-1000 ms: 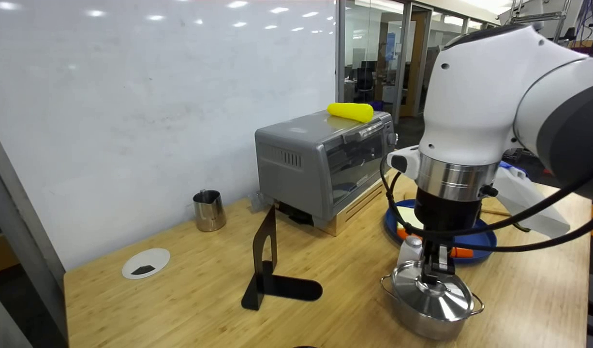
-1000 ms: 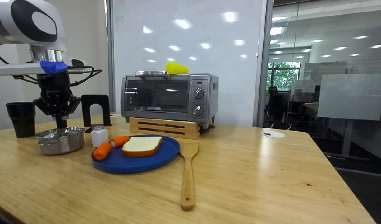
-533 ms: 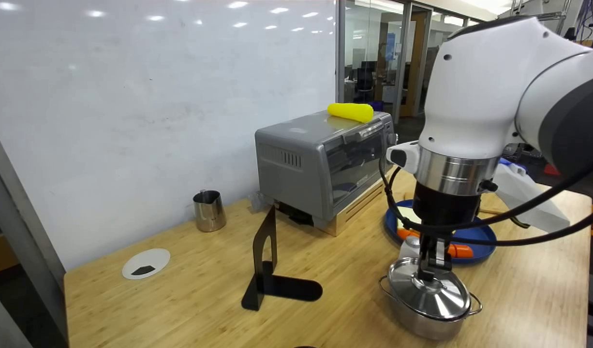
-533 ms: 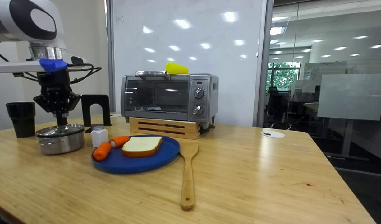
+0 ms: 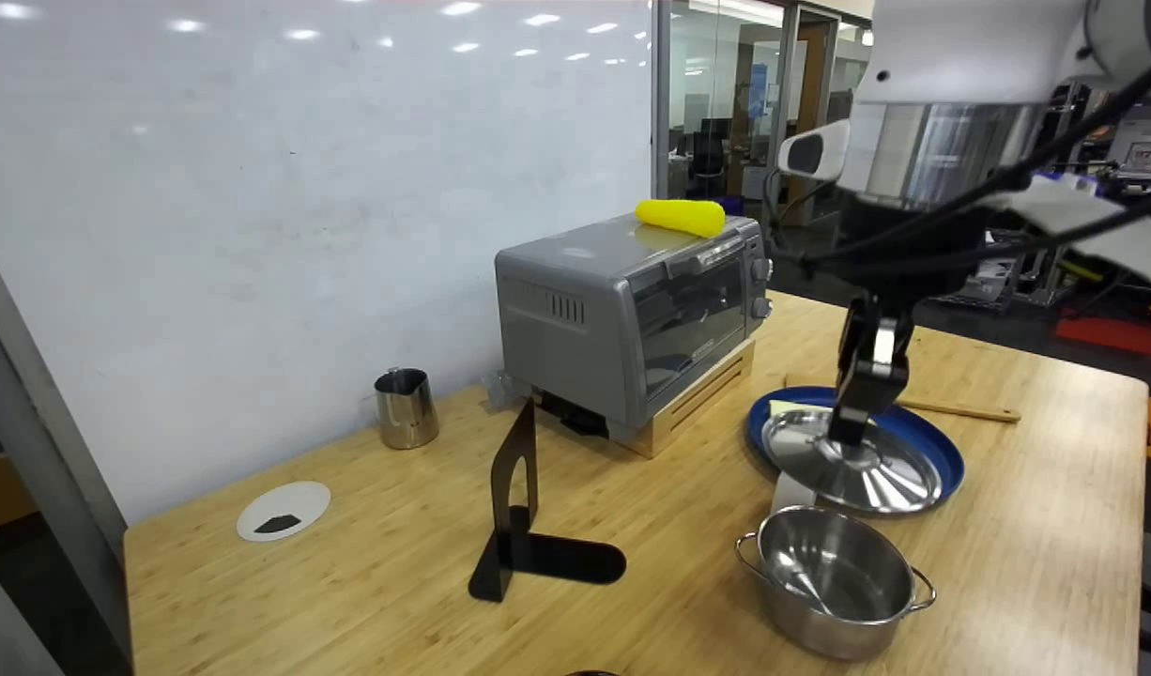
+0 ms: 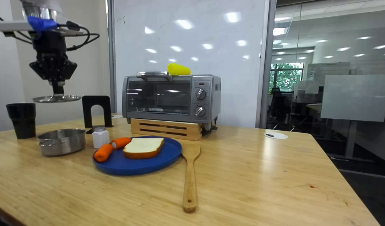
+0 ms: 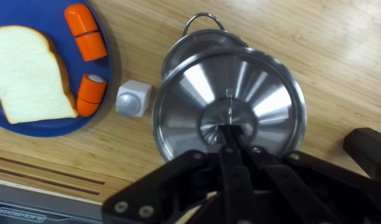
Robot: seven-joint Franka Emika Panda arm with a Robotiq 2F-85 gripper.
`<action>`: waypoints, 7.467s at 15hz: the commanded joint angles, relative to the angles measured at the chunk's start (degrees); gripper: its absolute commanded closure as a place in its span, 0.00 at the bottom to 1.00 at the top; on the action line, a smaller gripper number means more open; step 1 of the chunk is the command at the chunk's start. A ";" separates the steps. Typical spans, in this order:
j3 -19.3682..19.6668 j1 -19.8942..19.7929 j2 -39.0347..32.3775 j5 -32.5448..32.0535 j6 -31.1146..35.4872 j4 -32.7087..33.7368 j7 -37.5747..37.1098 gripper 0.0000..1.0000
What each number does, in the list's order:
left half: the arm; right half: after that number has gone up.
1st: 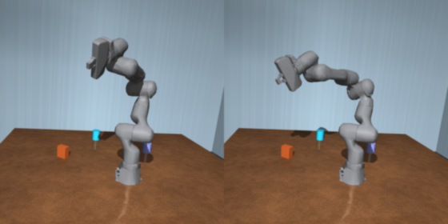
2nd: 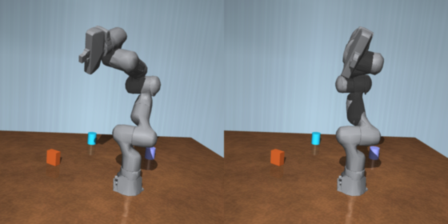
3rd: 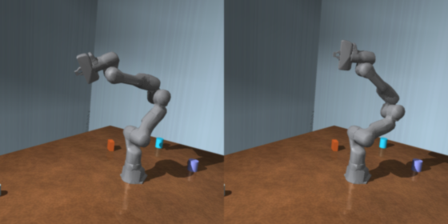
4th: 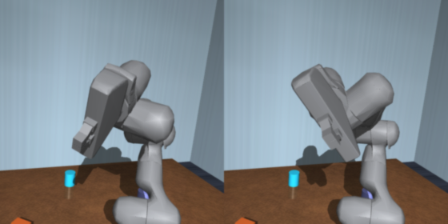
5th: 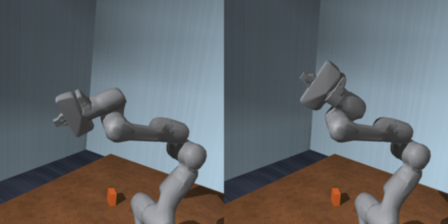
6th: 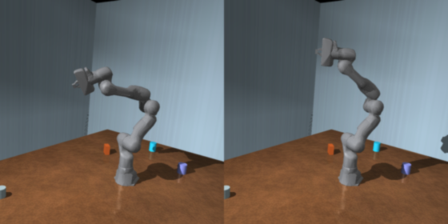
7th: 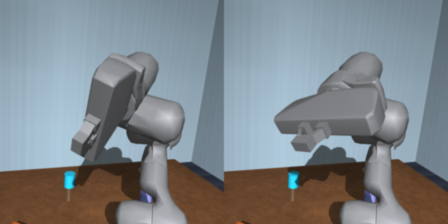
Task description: Take the lid off the pot, put it on the table, take half a carrot from the plate, put it in the pot then cover the pot with the lid
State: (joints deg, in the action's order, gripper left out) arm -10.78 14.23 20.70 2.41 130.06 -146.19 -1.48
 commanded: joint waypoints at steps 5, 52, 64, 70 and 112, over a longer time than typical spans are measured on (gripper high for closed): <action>8.72 -10.25 10.51 -1.38 -7.44 -1.08 -1.34 0.99; 30.00 -31.92 -31.43 6.12 -1.42 29.38 -18.27 0.99; 29.18 -32.24 -39.61 6.89 6.00 27.82 -13.76 0.99; 29.20 -32.08 -41.74 6.18 8.20 26.78 -12.25 0.99; 16.51 -13.79 -3.14 -9.59 -20.63 -5.57 37.48 0.00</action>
State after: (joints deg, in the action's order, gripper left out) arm 5.26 0.58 17.17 -2.48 109.49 -151.67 31.23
